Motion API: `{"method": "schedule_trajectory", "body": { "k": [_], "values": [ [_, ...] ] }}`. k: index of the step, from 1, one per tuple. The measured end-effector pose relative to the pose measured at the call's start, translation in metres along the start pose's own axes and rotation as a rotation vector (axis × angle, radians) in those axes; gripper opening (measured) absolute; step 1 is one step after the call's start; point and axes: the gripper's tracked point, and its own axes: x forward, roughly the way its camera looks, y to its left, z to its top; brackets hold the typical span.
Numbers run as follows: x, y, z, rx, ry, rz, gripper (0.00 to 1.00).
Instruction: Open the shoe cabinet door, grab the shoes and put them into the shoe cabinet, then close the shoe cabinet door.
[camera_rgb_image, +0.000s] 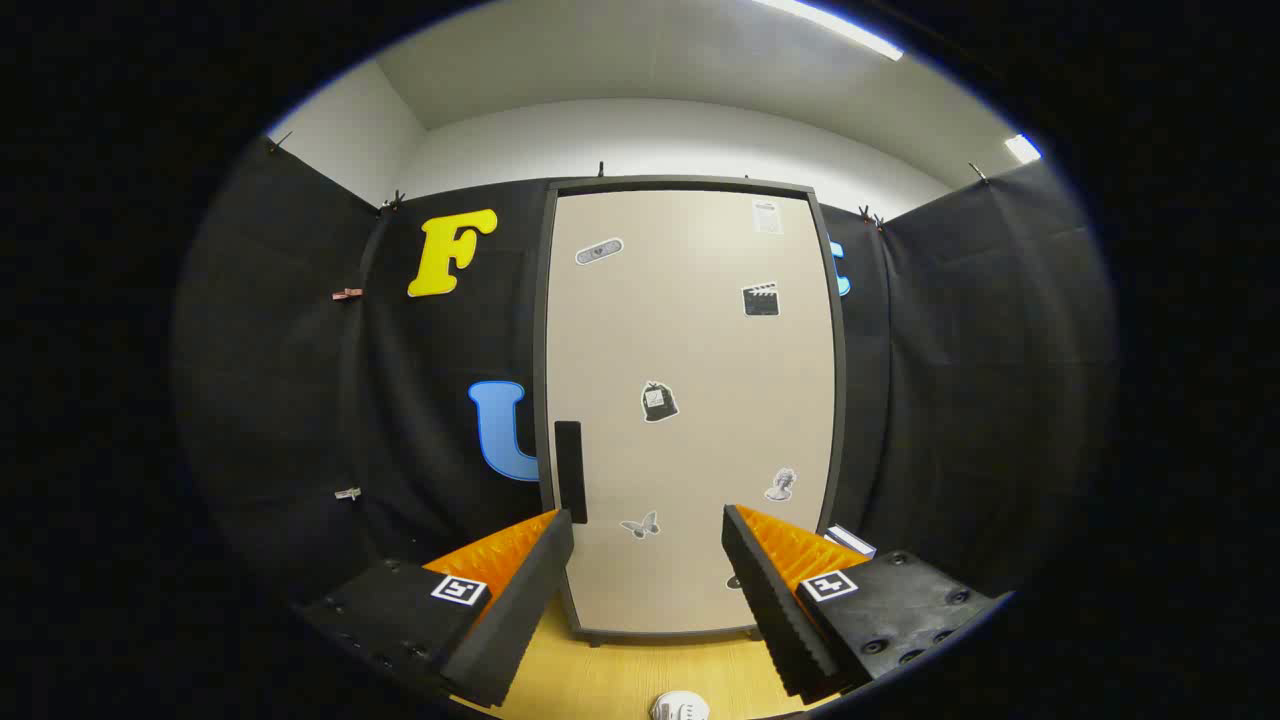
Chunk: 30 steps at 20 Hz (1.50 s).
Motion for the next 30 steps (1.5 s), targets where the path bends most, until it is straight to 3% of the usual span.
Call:
{"method": "schedule_trajectory", "body": {
  "k": [20,30],
  "values": [
    [0.025,0.018,-0.002,-0.012,-0.006,0.000,0.98],
    [0.087,0.056,-0.024,-0.001,0.017,0.006,0.98]
  ]
}}
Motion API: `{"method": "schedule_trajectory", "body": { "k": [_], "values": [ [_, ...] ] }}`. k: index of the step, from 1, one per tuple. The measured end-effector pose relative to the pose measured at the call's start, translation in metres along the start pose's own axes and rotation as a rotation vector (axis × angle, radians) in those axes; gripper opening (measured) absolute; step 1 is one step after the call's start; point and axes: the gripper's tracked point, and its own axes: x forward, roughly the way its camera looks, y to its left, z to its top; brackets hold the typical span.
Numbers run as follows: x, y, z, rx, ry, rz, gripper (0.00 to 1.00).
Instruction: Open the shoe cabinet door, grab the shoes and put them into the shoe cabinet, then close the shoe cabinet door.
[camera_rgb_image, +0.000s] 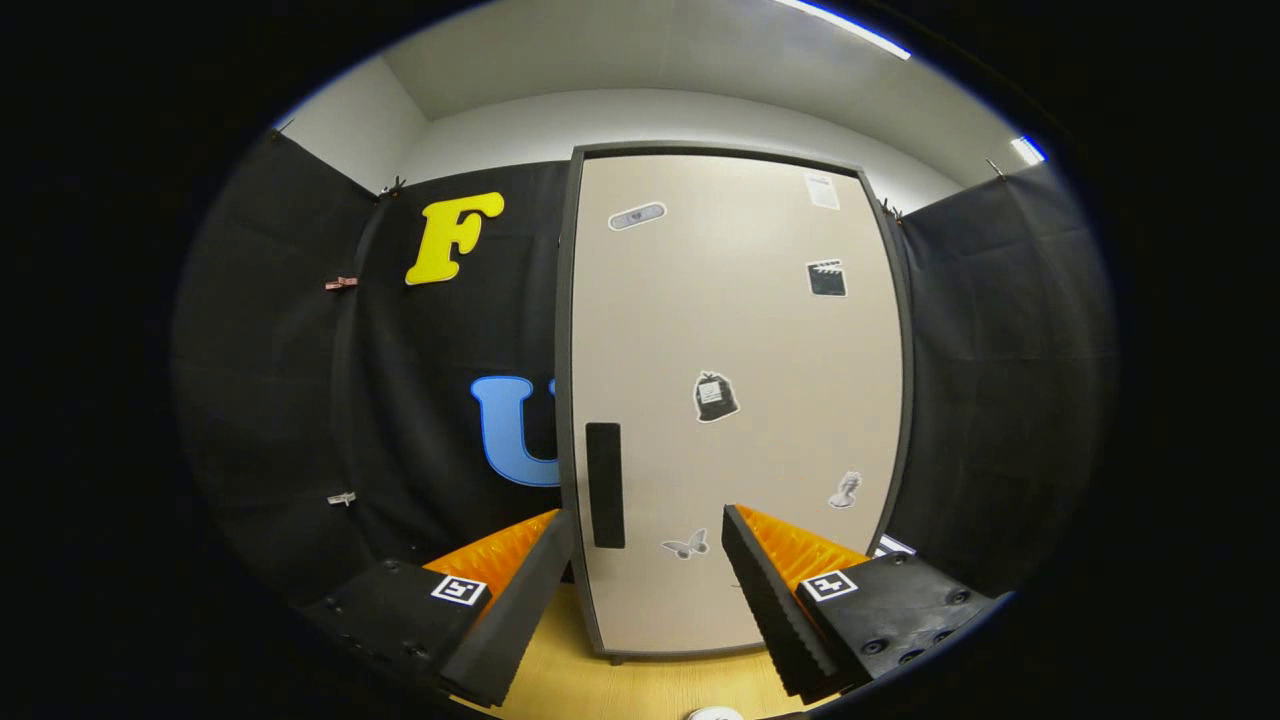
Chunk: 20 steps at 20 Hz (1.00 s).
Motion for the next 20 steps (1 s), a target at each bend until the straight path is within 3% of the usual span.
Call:
{"method": "schedule_trajectory", "body": {
  "k": [13,14,16,19,20],
  "values": [
    [0.110,0.019,-0.033,-0.010,0.022,-0.048,0.98],
    [0.115,0.018,-0.033,-0.007,0.019,-0.053,0.96],
    [0.120,0.018,-0.034,-0.006,0.020,-0.059,0.82],
    [0.126,0.019,-0.036,-0.011,0.016,-0.064,0.82],
    [0.127,0.020,-0.035,-0.010,0.014,-0.065,0.75]
  ]
}}
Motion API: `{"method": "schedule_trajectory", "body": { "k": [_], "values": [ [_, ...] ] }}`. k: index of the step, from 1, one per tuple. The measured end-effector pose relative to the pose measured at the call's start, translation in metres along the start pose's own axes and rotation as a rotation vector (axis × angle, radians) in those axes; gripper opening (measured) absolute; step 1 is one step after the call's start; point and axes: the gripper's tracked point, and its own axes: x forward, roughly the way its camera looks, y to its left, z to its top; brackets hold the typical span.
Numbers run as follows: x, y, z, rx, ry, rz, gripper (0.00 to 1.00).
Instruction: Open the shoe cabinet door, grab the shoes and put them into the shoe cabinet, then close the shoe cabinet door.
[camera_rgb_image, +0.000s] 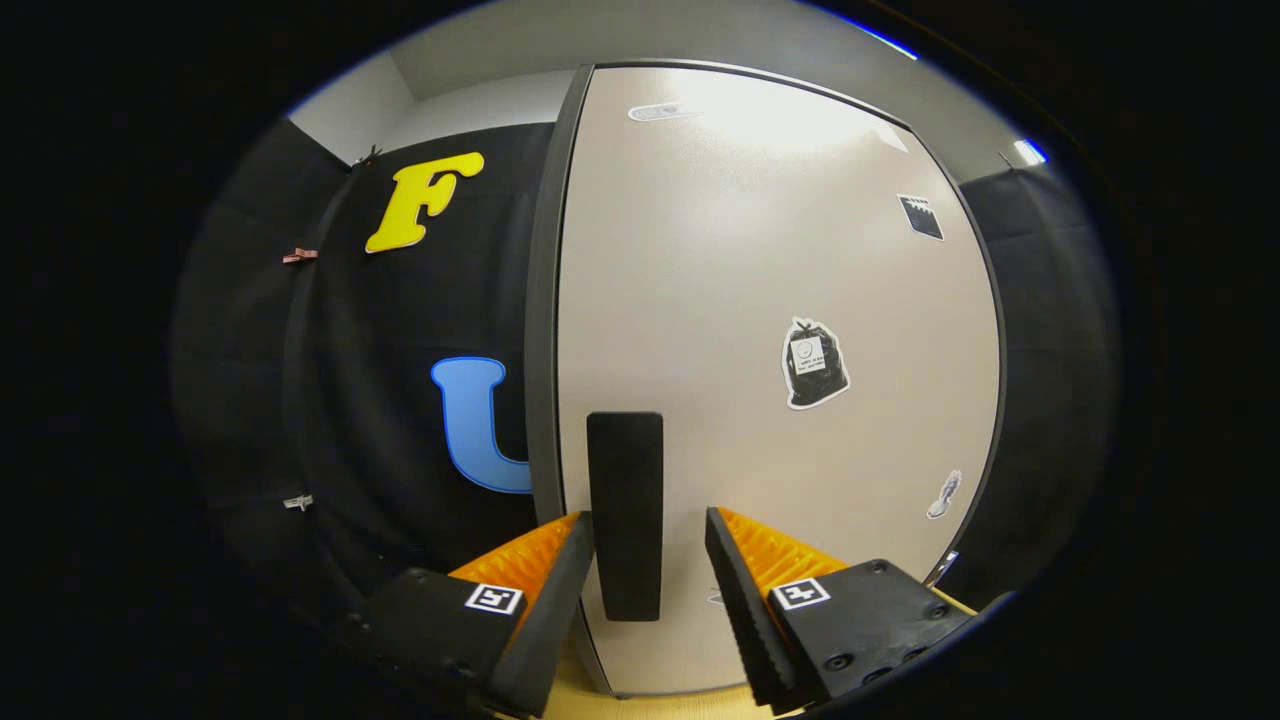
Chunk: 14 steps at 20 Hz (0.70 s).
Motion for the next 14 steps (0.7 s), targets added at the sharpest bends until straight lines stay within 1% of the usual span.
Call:
{"method": "schedule_trajectory", "body": {
  "k": [2,3,5,6,7,9,10,14],
  "values": [
    [0.0013,-0.0001,0.0002,0.002,0.000,-0.001,0.70],
    [0.0056,0.0019,0.0005,0.003,-0.004,0.002,0.70],
    [0.0034,0.0091,0.0014,-0.006,-0.007,0.018,0.57],
    [0.0004,0.0089,0.0027,-0.018,-0.008,0.008,0.47],
    [0.0036,0.0079,0.0014,-0.023,-0.006,0.005,0.41],
    [0.0004,0.0081,0.0019,-0.016,-0.003,0.004,0.41],
    [0.0018,0.0076,0.0010,-0.014,-0.002,0.003,0.36],
    [0.0036,0.0066,-0.0006,-0.032,0.002,-0.020,0.36]
  ]
}}
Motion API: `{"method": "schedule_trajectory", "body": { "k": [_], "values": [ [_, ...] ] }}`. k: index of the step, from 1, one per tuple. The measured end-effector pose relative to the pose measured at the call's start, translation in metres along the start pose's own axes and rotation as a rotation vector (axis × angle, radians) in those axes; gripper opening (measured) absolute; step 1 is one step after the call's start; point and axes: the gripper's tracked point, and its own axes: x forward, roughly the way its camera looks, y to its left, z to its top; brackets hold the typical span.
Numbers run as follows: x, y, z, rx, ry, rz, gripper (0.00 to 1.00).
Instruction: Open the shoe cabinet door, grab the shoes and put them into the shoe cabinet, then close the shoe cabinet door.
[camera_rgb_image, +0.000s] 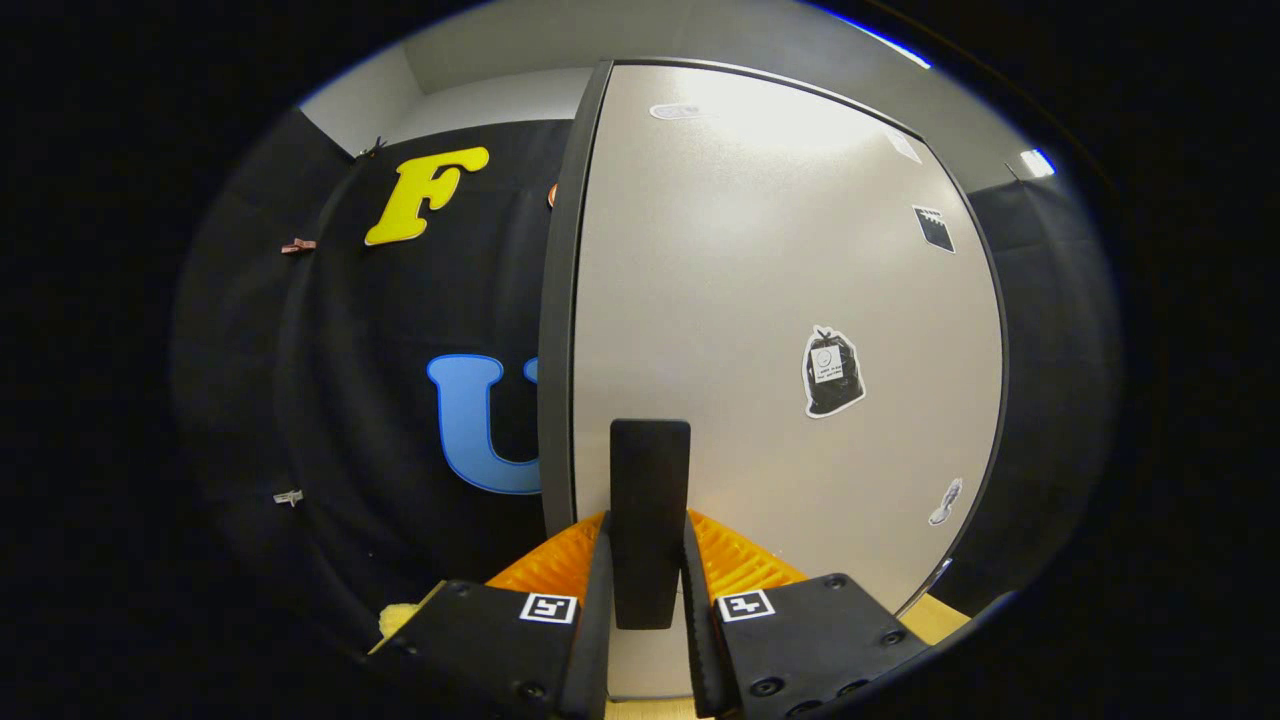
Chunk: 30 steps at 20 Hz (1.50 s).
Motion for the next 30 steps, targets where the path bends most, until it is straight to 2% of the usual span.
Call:
{"method": "schedule_trajectory", "body": {
  "k": [2,7,15,26,30],
  "values": [
    [0.000,0.000,0.000,0.016,0.013,0.002,0.29],
    [-0.012,-0.001,0.001,0.031,0.023,0.026,0.28],
    [-0.075,-0.018,0.001,0.067,0.028,0.073,0.28],
    [-0.160,-0.079,0.005,0.085,0.040,0.200,0.28],
    [-0.180,-0.106,0.005,0.097,0.031,0.213,0.28]
  ]
}}
